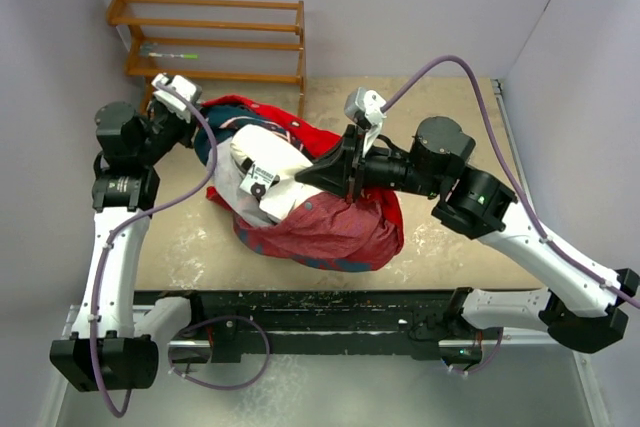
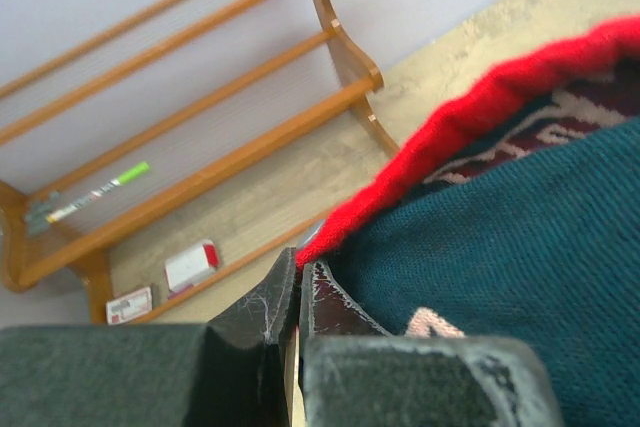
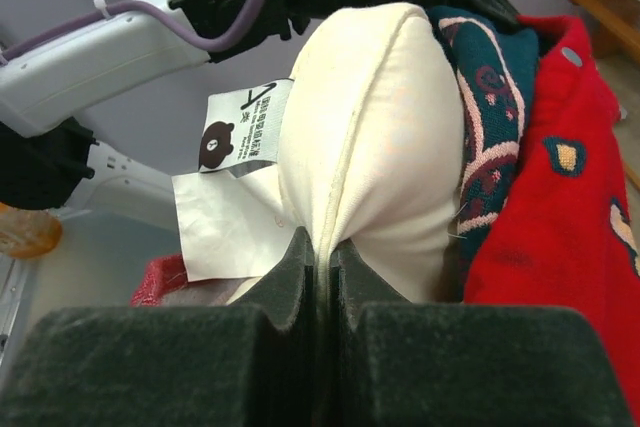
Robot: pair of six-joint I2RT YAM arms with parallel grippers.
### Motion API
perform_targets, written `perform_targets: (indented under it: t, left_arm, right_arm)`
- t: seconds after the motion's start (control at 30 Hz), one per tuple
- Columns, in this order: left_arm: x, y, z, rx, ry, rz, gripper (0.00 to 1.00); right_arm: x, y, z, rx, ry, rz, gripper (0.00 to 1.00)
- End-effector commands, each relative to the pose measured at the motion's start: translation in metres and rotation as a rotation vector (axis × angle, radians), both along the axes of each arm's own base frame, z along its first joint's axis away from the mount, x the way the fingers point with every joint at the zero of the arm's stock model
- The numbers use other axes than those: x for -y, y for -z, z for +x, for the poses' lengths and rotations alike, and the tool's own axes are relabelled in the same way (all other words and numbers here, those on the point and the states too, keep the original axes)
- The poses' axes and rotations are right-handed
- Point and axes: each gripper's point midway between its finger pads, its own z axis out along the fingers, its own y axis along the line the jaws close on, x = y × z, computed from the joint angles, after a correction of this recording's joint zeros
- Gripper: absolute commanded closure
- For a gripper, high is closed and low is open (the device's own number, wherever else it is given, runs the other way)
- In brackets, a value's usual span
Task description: Remove the pillowcase from the pillow
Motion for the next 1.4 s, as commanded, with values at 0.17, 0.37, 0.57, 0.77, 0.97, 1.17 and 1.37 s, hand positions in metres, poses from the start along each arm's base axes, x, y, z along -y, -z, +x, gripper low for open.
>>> perform_targets:
  t: [0.17, 0.37, 0.57, 0.77, 0.97, 1.17, 1.37]
  left_arm:
    - [-0.003, 0.078, -0.028, -0.128, 0.047, 0.191, 0.94]
    - [0.049, 0.009, -0.128, -0.066, 0.527, 0.134, 0.01]
    - [0.075, -0.071, -0.167, 0.005, 0.775, 0.128, 0.01]
    - [0.083, -0.097, -0.165, 0.109, 0.811, 0.145, 0.01]
    - [0.099, -0.11, -0.145, 0.166, 0.828, 0.182, 0.01]
    - [0.092, -0.125, -0.128, 0.249, 0.756, 0.258, 0.01]
    - [0.096, -0.104, -0.133, 0.183, 0.815, 0.25, 0.01]
  right_arm:
    - [0.031, -0.104, 0.011, 0.165, 0.024, 0.317, 1.0]
    - [0.027, -0.087, 0.05, 0.121, 0.067, 0.275, 1.0]
    - [0.01, -0.079, 0.073, 0.098, 0.043, 0.23, 1.0]
    - [-0.006, -0.08, 0.071, 0.095, -0.048, 0.202, 1.0]
    - [-0.02, -0.066, 0.044, 0.046, -0.232, 0.145, 1.0]
    - [-0.021, -0.056, 0.034, 0.033, -0.292, 0.082, 1.0]
    - [-0.037, -0.049, 0.019, 0.039, -0.363, 0.031, 1.0]
